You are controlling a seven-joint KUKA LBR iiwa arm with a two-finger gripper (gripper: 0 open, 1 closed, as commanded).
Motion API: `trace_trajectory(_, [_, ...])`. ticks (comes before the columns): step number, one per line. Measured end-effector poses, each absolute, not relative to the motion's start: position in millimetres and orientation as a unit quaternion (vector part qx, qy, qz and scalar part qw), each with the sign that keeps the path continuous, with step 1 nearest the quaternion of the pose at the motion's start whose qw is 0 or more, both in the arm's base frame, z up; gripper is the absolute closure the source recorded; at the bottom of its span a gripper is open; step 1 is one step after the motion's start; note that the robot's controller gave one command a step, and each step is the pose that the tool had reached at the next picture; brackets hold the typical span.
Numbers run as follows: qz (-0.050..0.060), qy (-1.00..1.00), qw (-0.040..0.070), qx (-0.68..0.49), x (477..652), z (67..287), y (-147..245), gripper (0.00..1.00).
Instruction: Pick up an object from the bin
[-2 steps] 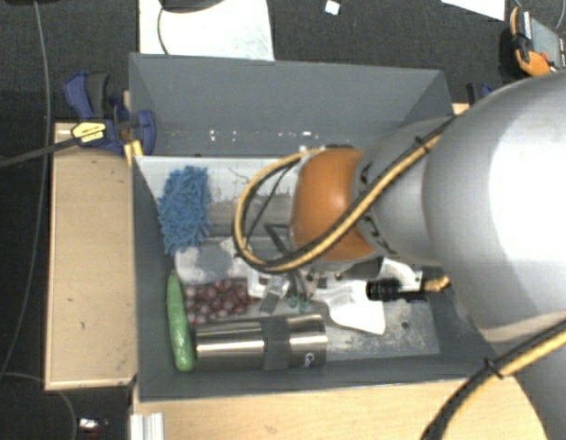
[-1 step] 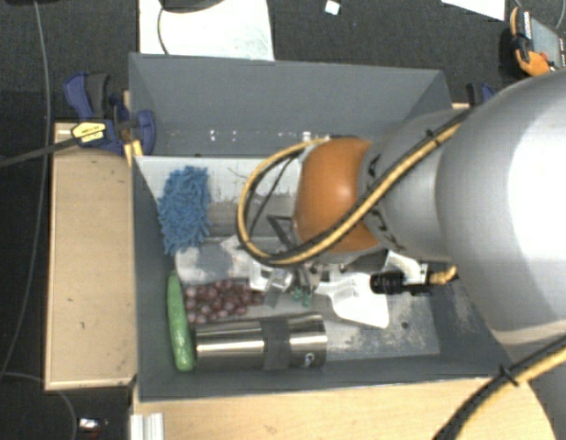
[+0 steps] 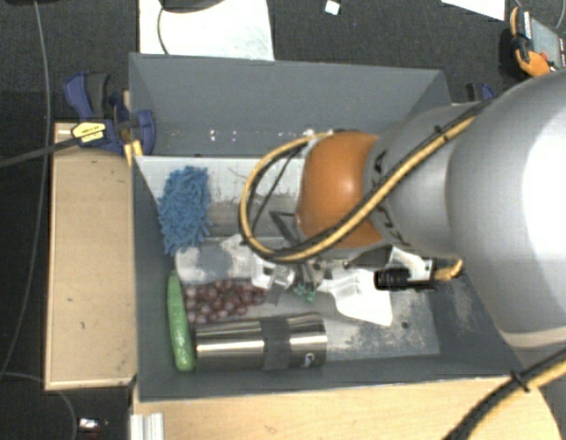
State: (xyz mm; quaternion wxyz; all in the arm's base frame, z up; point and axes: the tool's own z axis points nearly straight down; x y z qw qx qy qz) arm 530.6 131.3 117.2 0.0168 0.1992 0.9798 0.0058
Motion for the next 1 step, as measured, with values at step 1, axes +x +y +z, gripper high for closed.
trace_trajectory(1, [0.004, 0.980, 0.013, 0.198, 528.9, 145.3, 130.7, 1.00])
